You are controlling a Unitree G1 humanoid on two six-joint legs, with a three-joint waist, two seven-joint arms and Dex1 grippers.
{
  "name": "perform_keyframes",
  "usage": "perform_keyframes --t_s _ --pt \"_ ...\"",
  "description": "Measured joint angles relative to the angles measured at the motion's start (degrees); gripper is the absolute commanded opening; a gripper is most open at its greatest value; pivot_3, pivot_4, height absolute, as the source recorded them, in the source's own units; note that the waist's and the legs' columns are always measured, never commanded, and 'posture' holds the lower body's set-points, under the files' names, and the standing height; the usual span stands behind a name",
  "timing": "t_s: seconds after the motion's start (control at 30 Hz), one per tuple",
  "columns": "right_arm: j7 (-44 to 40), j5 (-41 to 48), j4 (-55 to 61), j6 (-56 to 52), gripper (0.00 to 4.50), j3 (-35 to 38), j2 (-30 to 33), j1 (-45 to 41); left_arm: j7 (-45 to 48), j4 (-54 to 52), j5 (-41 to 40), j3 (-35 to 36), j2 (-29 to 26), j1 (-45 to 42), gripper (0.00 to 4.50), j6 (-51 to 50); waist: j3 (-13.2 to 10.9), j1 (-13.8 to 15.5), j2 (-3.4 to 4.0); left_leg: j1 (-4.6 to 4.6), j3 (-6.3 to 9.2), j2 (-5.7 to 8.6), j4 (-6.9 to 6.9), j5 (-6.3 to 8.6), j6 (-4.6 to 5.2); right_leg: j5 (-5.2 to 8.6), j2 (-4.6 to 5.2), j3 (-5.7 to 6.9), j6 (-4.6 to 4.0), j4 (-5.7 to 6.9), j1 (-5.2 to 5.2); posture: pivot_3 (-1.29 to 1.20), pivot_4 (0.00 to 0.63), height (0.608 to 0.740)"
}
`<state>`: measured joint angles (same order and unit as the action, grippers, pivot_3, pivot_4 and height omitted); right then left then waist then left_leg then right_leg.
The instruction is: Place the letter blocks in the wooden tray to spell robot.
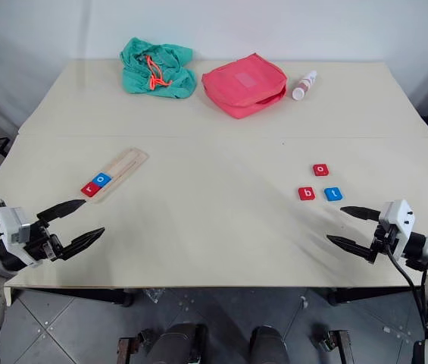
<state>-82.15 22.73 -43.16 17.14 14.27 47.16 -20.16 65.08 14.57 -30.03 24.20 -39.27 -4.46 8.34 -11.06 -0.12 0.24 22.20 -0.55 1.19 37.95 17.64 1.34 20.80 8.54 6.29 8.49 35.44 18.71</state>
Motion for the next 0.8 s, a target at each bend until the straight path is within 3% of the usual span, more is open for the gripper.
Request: perform_keyframes --t_s 0.37,0.8 --pt "0.4 0.0 0.0 0.3 4.5 -0.1 -1.0 -2.1 -4.4 -2.0 1.3 0.1 0.1 1.4 4.48 -1.7 0.0 0.0 0.0 0.0 0.01 0.0 -0.01 0.0 0.0 0.0 0.0 -0.01 0.0 0.0 0.0 0.0 0.15 0.74" --pt "-0.1 0.0 5.3 -1.9 4.5 -3.1 -6.6 -8.2 -9.2 -21.1 -2.1 11.3 -0.7 24.3 4.48 -12.5 0.0 -0.1 0.03 0.02 0.01 -0.07 -0.01 0.04 -0.02 0.0 -0.03 -0.06 0.0 -0.37 -0.11 0.0 0.15 0.74"
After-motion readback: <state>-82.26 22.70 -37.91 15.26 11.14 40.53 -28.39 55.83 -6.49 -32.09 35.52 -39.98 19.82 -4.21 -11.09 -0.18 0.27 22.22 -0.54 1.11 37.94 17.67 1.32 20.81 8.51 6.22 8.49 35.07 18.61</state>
